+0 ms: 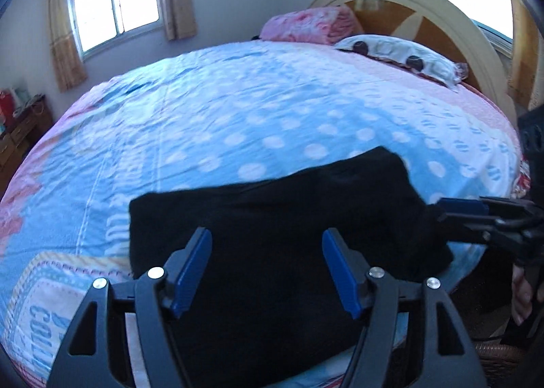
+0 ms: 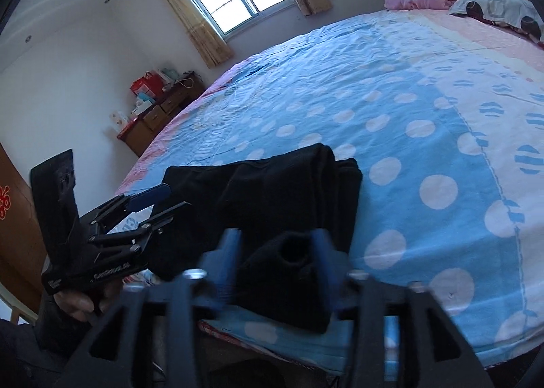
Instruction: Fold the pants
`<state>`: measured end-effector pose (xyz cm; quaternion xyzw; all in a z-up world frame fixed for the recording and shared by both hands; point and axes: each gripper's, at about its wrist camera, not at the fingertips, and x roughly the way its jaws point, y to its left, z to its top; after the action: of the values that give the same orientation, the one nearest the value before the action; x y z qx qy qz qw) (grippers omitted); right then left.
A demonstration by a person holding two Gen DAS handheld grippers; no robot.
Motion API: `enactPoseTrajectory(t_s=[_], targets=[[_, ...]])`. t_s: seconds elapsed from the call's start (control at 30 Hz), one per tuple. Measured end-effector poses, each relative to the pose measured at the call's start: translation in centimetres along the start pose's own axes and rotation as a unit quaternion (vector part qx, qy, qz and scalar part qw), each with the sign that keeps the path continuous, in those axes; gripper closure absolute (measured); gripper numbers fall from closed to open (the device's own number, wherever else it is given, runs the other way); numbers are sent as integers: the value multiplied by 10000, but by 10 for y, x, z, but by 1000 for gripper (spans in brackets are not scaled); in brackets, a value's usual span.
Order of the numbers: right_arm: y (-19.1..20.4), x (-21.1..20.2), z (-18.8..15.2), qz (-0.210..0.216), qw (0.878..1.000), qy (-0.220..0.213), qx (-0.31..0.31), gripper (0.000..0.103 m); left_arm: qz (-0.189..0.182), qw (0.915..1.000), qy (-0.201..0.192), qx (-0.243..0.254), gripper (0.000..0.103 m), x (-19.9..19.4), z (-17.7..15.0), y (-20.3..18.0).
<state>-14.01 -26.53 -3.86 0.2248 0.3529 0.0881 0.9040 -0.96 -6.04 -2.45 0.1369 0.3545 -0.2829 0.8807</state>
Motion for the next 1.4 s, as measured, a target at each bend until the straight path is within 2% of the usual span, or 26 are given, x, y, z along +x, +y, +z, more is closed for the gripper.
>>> enactPoseTrajectory(t_s=[0.07, 0.13, 0.17, 0.23, 0.27, 0.3, 0.4, 0.6, 0.73, 0.87, 1.03, 1.13, 1.23, 1.4], targets=[[5, 4, -3, 16, 9999, 110, -129, 42, 102, 9998, 115, -142, 33, 8, -2, 9], [15, 5, -4, -148, 9989, 68, -431, 43, 179, 9994, 208, -202, 33, 9, -8, 13], [19, 6, -5, -238, 9981, 49, -568, 46, 216, 9993, 226, -192, 33, 10, -10, 13], [25, 9, -5, -447, 9957, 57, -807, 60, 365, 9990, 240, -62, 32, 12, -10, 8], [27, 12, -5, -622, 9938, 101, -920, 75, 418, 9988, 252, 5, 30, 13, -11, 6], [28, 14, -5, -747, 9923, 151, -976, 84, 479, 9985, 264, 88, 29, 14, -12, 2], [26, 14, -6, -759, 9915, 290, -1017, 88, 560, 9979, 269, 171, 28, 14, -13, -1], [20, 4, -29, -1003, 9872, 479, -1140, 89, 516, 9979, 377, 96, 25, 18, -13, 1], [1, 2, -35, -692, 9950, 404, -593, 89, 707, 9963, 377, 315, 24, 19, -15, -6], [8, -10, -26, -516, 9955, 374, -706, 89, 752, 9963, 351, 235, 23, 14, -12, -1], [15, -35, 1, -631, 9942, -401, -779, 88, 977, 9946, 310, 162, 23, 11, -9, 4], [31, -17, 24, -711, 9893, -473, -1185, 88, 1269, 9913, 230, 273, 23, 9, -8, 4], [38, 19, 40, -712, 9881, -270, -1339, 88, 1499, 9881, 219, 248, 22, 9, -8, 10], [23, 68, 51, -1135, 9870, 84, -1136, 88, 1526, 9876, 361, 19, 17, 17, -14, 23]])
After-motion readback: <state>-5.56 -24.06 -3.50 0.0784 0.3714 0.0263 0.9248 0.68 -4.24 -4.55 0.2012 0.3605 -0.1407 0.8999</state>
